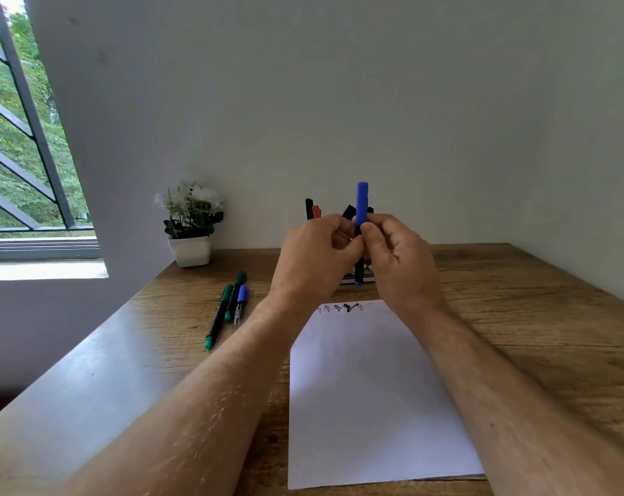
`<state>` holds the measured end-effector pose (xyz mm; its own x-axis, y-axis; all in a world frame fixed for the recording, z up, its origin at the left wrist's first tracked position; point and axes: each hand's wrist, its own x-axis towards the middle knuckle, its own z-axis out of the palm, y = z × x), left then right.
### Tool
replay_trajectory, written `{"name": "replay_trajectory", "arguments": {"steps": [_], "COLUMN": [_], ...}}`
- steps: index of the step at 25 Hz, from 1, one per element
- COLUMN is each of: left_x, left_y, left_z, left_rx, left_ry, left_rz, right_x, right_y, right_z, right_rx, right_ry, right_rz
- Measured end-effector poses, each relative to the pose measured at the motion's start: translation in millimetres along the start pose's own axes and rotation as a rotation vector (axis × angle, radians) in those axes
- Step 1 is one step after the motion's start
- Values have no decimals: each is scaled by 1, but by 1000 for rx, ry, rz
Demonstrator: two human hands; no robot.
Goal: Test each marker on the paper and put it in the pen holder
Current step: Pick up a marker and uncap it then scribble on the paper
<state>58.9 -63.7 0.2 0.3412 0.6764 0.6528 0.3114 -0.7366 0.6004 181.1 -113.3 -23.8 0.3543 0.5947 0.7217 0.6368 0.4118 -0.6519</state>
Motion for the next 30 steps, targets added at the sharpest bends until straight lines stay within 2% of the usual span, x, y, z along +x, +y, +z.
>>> {"name": "replay_trajectory", "arguments": {"steps": [3, 5, 8, 11, 16, 20, 25, 30], "left_x": [-2, -3, -1, 2, 4, 5, 6, 7], "left_y": [1, 1, 0, -1, -5, -7, -7, -9], "left_z": [1, 1, -1, -3, -3, -2, -4, -7], "left_rx": [-40, -78, -264, -493, -620, -663, -728, -776], "left_ry": [-1, 63, 172, 140, 92, 91, 103, 128], "left_rz": [87, 95, 33, -66, -185, -211, -246, -265], "right_x": [1, -1, -4, -5, -7, -6, -4, -6], "right_y": [-4, -6, -6, -4, -4, -5, -5, -5], "right_z": [-2, -3, -2, -2, -3, -5, -10, -8], "right_rx": [59, 71, -6, -49, -84, -123, -207, -324], "right_ry": [67, 72, 34, 2, -45, -36, 23, 2], "right_rz": [-5, -3, -7, -12, -56, -98, -18, 19]}}
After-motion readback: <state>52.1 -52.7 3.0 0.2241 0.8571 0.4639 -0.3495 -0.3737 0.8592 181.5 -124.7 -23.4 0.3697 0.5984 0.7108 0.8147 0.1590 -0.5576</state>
